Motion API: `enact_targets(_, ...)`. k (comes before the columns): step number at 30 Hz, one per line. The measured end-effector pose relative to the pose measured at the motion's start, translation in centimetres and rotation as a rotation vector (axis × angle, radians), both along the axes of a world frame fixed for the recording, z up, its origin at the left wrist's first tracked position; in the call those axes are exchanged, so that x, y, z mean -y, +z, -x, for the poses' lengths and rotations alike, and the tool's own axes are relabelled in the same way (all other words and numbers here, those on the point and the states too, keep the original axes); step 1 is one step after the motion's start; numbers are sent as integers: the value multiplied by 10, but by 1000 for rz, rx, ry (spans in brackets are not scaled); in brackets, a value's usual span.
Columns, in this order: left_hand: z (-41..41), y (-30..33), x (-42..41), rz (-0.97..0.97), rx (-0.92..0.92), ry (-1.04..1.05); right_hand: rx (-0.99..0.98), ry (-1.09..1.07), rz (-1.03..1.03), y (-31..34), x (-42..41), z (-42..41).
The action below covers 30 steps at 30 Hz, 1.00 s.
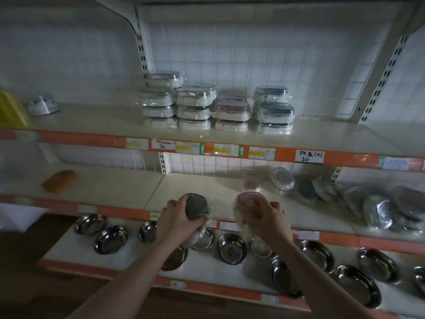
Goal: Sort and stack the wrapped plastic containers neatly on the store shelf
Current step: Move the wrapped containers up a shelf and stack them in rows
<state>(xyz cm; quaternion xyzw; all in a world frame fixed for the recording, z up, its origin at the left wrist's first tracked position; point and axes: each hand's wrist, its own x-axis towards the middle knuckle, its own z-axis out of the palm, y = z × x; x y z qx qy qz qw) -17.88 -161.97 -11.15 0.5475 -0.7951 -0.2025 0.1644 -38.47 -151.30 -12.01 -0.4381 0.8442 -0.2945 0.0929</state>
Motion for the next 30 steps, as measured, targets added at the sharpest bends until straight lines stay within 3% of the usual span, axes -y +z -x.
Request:
enact_targets(15,-74,99,4,108,-65,-48,-159,80,115,89,3,-34)
enact_targets(30,28,165,118,206,-154,-46,-147,176,280,158,128,86)
